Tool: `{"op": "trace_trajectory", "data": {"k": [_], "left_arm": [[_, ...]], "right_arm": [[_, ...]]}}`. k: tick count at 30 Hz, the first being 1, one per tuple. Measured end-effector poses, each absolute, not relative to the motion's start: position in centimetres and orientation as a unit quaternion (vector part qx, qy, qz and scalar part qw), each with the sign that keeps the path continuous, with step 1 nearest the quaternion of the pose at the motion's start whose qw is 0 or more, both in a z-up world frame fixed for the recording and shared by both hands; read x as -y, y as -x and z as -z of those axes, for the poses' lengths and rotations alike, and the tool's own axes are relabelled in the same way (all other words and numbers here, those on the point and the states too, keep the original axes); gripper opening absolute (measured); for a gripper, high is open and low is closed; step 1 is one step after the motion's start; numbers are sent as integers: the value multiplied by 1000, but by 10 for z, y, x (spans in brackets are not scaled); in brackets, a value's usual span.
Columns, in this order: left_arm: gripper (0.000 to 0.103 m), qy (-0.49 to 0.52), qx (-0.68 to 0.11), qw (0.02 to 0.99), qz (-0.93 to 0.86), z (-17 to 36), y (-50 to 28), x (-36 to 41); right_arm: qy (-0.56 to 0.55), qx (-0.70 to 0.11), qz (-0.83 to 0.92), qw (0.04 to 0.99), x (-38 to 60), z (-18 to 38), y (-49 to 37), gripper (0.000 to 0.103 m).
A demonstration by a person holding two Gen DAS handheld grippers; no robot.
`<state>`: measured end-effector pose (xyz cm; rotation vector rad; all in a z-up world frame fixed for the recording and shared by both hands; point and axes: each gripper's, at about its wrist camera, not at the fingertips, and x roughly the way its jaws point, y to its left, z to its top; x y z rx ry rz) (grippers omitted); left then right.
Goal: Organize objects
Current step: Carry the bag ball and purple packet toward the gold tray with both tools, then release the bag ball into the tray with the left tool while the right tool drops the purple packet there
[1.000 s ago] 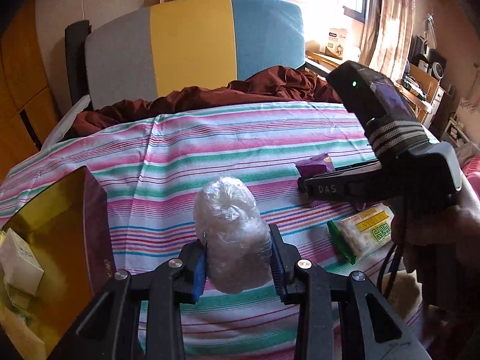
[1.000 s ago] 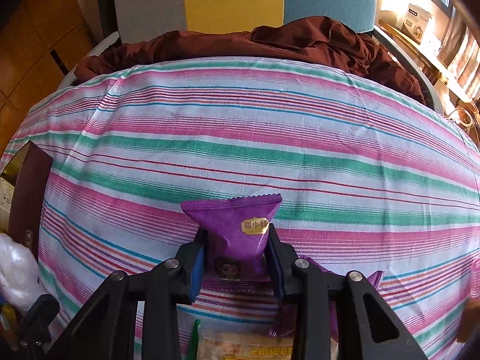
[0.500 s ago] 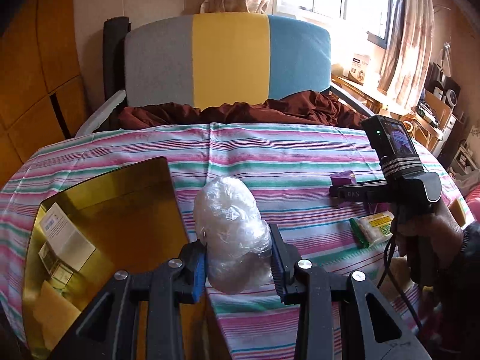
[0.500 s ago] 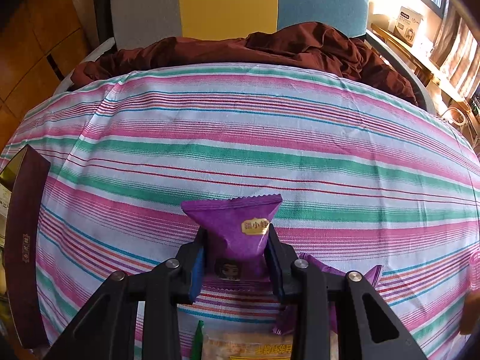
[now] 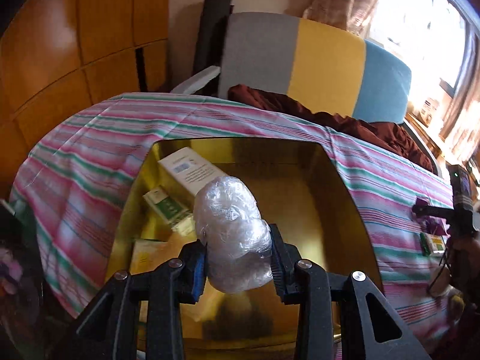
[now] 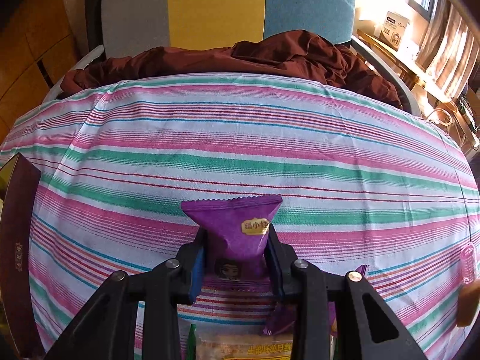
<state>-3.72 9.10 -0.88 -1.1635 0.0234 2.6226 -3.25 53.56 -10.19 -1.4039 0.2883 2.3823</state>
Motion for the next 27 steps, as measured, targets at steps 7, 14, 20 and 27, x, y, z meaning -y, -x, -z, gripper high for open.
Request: {"op": "trace_trajectory", "data": {"k": [7,14,20,27], "left_arm": [[36,409,35,80,-908,21,55,-32],[36,412,20,83,-907,33,71,-33],[36,422,14,83,-903,46,85,-37],[37,443,19,97,-891,61,99,-41]], "right_arm": [[471,-77,-860,180,-520,82,30,34],[470,-57,-868,150,-487,70,30,34],[461,-66,-879,107,-448,56,23,34],[437,-66,-896,26,-379,33,19,34]]}}
